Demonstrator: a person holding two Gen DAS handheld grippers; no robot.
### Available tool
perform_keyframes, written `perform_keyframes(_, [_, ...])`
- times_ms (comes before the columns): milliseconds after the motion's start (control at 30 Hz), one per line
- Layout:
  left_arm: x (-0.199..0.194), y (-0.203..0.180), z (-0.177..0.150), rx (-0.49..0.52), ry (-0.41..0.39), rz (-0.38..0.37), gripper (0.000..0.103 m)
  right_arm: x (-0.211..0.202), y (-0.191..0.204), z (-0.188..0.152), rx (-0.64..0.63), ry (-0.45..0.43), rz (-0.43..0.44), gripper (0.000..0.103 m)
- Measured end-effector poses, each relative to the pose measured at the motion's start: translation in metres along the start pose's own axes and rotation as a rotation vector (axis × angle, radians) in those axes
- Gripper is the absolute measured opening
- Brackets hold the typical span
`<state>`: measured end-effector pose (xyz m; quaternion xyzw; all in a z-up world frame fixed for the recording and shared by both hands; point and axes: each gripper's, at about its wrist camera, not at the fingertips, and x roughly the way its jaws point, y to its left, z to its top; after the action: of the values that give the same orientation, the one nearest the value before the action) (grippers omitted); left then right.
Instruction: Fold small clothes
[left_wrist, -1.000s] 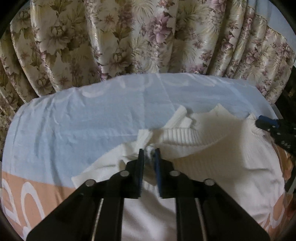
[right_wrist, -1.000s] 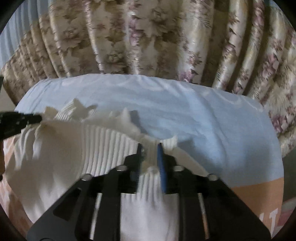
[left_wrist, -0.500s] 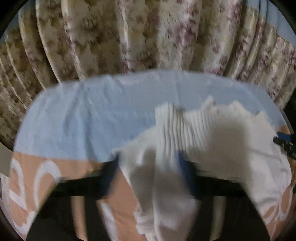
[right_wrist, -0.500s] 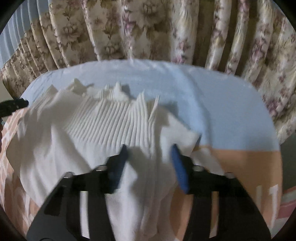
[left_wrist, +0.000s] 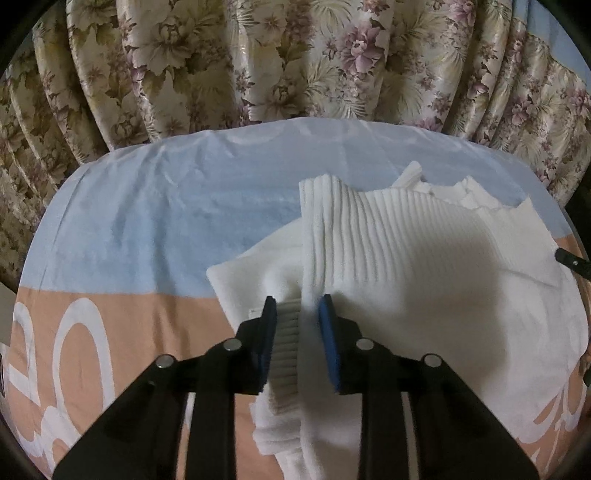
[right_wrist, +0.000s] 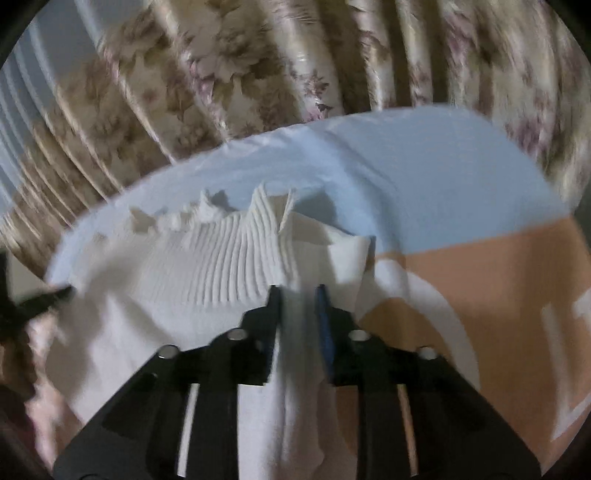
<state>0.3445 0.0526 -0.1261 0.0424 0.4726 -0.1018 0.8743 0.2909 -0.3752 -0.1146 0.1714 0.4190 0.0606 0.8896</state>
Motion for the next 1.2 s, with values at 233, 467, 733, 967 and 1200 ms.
perform_keyframes(233, [-0.036, -0.001, -0.034, -0.007, 0.015, -0.012, 0.056, -0.051, 0.017, -0.041, -0.110, 0.037, -0.020, 0.029])
perform_keyframes(467, [-0.038, -0.018, -0.084, 0.013, 0.088, -0.061, 0.042, -0.052, 0.037, -0.089, -0.162, 0.097, -0.048, 0.025])
perform_keyframes(733, [-0.055, -0.008, -0.094, -0.032, 0.059, -0.084, 0.007, -0.073, 0.034, -0.091, -0.166, 0.029, -0.082, 0.007])
perform_keyframes(967, [-0.053, -0.005, -0.113, -0.077, 0.086, -0.112, 0.007, -0.057, 0.019, -0.103, -0.137, 0.091, -0.091, 0.007])
perform_keyframes(1200, [-0.076, -0.001, -0.101, -0.047, 0.033, -0.044, 0.052, -0.081, 0.025, -0.088, -0.160, 0.062, -0.043, 0.022])
